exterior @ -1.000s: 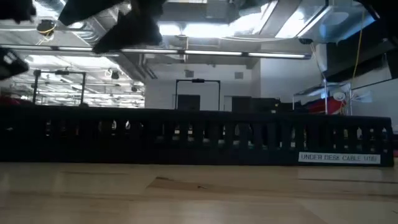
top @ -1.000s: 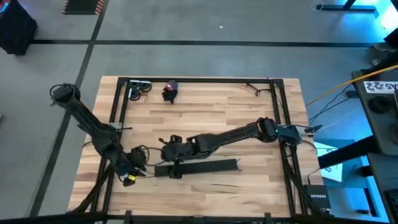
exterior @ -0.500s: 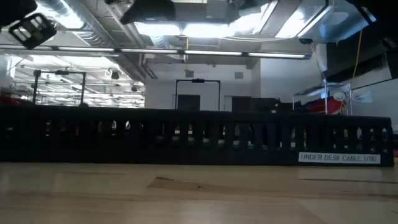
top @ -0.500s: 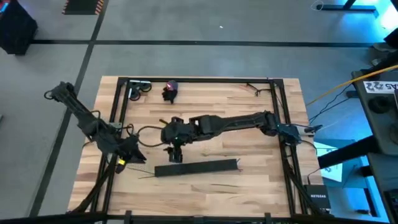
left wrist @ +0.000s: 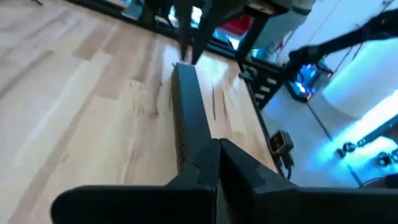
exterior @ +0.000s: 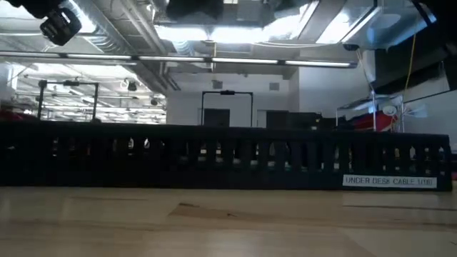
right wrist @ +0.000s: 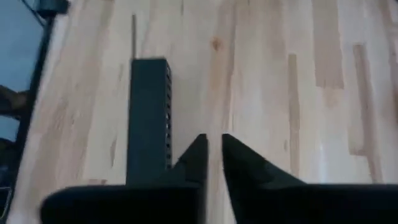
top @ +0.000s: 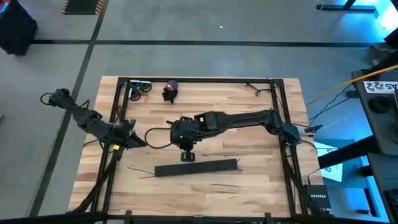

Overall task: Ziptie cables
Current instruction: Return to Home Position

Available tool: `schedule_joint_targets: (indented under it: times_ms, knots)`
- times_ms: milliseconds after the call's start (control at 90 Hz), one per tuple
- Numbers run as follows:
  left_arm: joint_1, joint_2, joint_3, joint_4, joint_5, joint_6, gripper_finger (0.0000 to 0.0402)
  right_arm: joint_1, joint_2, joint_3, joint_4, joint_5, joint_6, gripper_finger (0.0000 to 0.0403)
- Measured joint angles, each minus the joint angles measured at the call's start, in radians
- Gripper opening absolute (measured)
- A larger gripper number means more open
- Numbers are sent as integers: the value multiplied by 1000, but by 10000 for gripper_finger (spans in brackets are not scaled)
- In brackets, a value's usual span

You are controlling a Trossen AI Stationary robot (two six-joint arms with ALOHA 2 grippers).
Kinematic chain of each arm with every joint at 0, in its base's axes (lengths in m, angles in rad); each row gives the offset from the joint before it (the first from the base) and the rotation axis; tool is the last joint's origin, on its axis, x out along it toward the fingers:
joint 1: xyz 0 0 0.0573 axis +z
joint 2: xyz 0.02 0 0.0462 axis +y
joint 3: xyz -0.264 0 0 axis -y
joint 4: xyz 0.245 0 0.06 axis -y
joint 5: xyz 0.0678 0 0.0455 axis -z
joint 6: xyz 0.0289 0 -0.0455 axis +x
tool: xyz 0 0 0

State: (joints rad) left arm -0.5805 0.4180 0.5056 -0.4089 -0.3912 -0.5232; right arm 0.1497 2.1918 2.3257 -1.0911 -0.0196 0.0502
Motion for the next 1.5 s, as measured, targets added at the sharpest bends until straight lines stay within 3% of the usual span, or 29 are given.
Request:
schedule_joint_targets:
  times_ms: [511, 633, 744, 867, 1067, 1211, 1333, 1500]
  knots:
    - [65, -32, 1, -2, -11, -27, 2, -87, -292, 1, -186, -24, -141, 1]
    - [65, -32, 1, -7, -11, -27, 5, -94, -376, -1, -207, 15, -142, 1]
    - [65, -32, 1, -8, -11, -27, 5, -103, -483, -78, -182, 33, -135, 0]
    - [65, -31, 1, -9, -11, -27, 6, -107, -657, -311, -64, 70, -101, 0]
    - [65, -31, 1, -27, -11, -27, 6, -113, -1051, -903, 338, 103, -16, 0]
    - [65, -31, 1, -31, -11, -27, 6, -120, -1290, -1258, 552, 121, 52, 0]
    - [65, -31, 1, -32, -11, -27, 6, -118, -1456, -1482, 625, 125, 58, 0]
    - [65, -31, 1, -30, -11, -17, 6, -118, -1610, -1675, 609, 122, 94, 0]
